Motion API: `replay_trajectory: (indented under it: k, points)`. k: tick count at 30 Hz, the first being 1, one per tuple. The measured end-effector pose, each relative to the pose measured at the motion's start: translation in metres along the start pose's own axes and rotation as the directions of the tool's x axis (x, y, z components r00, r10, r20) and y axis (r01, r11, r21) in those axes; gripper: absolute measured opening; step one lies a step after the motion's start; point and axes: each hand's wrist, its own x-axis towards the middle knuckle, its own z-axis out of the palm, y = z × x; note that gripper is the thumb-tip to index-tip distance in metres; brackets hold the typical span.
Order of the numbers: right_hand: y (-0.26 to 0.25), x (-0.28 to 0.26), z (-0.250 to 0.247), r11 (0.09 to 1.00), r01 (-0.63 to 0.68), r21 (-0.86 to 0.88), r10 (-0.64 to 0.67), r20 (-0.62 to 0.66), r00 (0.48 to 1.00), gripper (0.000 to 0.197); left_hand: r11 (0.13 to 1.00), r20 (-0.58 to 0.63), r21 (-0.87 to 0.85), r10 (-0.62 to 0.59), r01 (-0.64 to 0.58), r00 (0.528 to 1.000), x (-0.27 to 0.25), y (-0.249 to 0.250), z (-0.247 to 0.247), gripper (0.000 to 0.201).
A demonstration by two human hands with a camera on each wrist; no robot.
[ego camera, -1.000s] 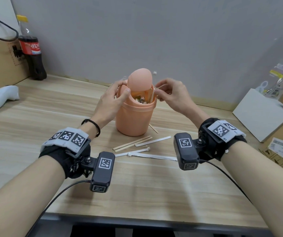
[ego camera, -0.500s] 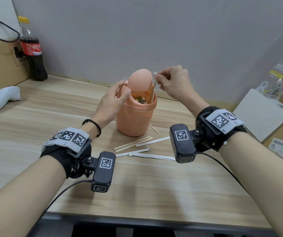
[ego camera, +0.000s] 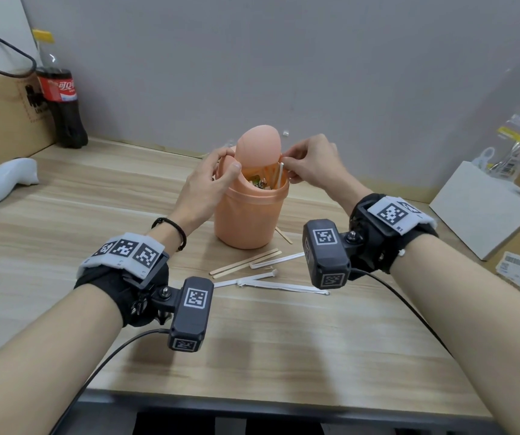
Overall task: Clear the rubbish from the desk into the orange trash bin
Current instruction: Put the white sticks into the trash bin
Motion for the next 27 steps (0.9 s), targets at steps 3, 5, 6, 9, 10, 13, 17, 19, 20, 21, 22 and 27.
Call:
replay_trajectory:
  k: [3,5,6,9,10,13,17,19,20,21,22,27]
  points:
    - [0.004,-0.003,0.001,0.98,-0.033,0.194,0.045,-0.058,0.997,0.007,1.0,0.008,0.01,0.001,-0.001,1.0,0.0,0.001,-0.001,0.023]
    - [0.007,-0.003,0.002,0.976,-0.038,0.215,0.049,-0.049,0.998,0.006,1.0,0.008,0.009,0.002,-0.002,1.0,0.0,0.001,-0.001,0.022]
    - [0.008,-0.004,0.001,0.977,-0.036,0.208,0.044,-0.038,0.998,0.007,1.0,0.008,0.008,0.005,-0.005,1.0,0.0,0.001,-0.002,0.023]
    - [0.008,-0.001,-0.001,0.987,-0.029,0.158,0.03,-0.008,1.0,0.009,1.0,0.004,0.001,0.005,-0.005,1.0,0.0,0.0,-0.001,0.023]
    - [0.007,0.0,-0.001,0.991,-0.026,0.128,0.026,0.001,1.0,0.009,1.0,0.004,-0.001,0.002,-0.002,1.0,0.0,0.0,-0.001,0.022]
    - [0.004,0.004,-0.001,0.996,-0.041,0.074,0.039,0.021,0.999,0.009,1.0,0.007,-0.005,0.003,-0.003,1.0,-0.001,0.002,0.0,0.019]
    - [0.0,0.01,0.004,0.995,-0.076,0.059,0.077,-0.013,0.997,0.014,1.0,0.022,0.001,-0.003,0.003,1.0,-0.002,0.006,-0.001,0.015]
    - [-0.001,0.012,0.006,0.997,-0.071,0.02,0.072,-0.032,0.997,0.014,1.0,0.025,0.014,0.001,-0.002,1.0,-0.001,0.007,-0.001,0.016]
    - [-0.002,0.012,0.007,0.998,-0.062,-0.005,0.062,-0.038,0.997,0.015,1.0,0.026,0.022,0.003,-0.004,1.0,0.0,0.007,-0.002,0.015]
    - [-0.003,0.013,0.007,0.998,-0.056,-0.037,0.054,-0.036,0.998,0.016,1.0,0.024,0.028,0.003,-0.003,1.0,0.0,0.006,-0.002,0.013]
    - [-0.004,0.013,0.008,0.996,-0.047,-0.073,0.045,-0.029,0.999,0.017,0.999,0.019,0.033,0.002,-0.002,1.0,0.001,0.005,-0.002,0.012]
    - [-0.001,0.012,0.013,0.997,-0.06,-0.043,0.06,-0.021,0.998,0.014,0.999,0.023,0.053,-0.009,0.008,1.0,0.004,0.006,-0.005,0.016]
